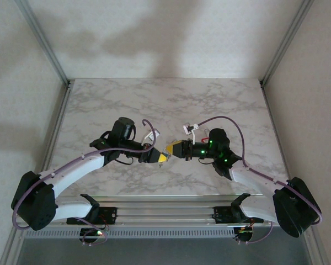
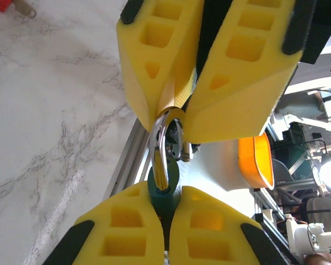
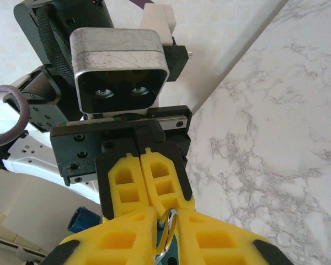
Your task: Lock with the key
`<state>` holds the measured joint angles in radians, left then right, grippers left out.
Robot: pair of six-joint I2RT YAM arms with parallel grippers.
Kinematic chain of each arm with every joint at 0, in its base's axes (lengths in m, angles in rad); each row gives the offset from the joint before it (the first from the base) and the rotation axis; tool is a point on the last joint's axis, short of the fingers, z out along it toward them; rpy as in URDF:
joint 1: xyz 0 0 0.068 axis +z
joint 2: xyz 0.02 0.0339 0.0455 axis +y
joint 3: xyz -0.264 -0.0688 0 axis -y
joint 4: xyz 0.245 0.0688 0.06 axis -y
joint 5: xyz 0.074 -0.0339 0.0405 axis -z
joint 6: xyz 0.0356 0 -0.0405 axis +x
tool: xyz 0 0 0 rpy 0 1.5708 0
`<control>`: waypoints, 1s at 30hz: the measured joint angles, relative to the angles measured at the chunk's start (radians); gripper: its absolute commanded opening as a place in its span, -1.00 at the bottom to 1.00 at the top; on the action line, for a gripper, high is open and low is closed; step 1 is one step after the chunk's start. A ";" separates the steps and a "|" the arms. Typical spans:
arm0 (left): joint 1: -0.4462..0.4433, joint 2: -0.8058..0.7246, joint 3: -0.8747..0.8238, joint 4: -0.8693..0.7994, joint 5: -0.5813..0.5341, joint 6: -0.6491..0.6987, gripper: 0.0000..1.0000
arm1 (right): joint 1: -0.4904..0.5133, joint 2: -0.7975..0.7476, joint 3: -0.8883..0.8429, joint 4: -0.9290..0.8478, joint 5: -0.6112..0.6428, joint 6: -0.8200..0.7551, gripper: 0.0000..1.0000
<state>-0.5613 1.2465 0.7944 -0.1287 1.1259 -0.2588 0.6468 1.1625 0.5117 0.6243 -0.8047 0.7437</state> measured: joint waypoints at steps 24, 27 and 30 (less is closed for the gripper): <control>0.015 -0.059 -0.058 0.085 0.011 -0.071 -1.00 | 0.029 -0.002 -0.017 0.054 0.045 -0.019 -1.00; 0.015 -0.058 -0.059 0.092 0.021 -0.079 -1.00 | 0.033 -0.002 -0.022 0.072 0.052 -0.019 -1.00; 0.015 -0.058 -0.059 0.100 0.035 -0.085 -1.00 | 0.037 -0.002 -0.028 0.095 0.061 -0.024 -1.00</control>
<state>-0.5465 1.1881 0.7353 -0.0284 1.1610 -0.3443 0.6838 1.1606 0.4839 0.7189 -0.7441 0.7197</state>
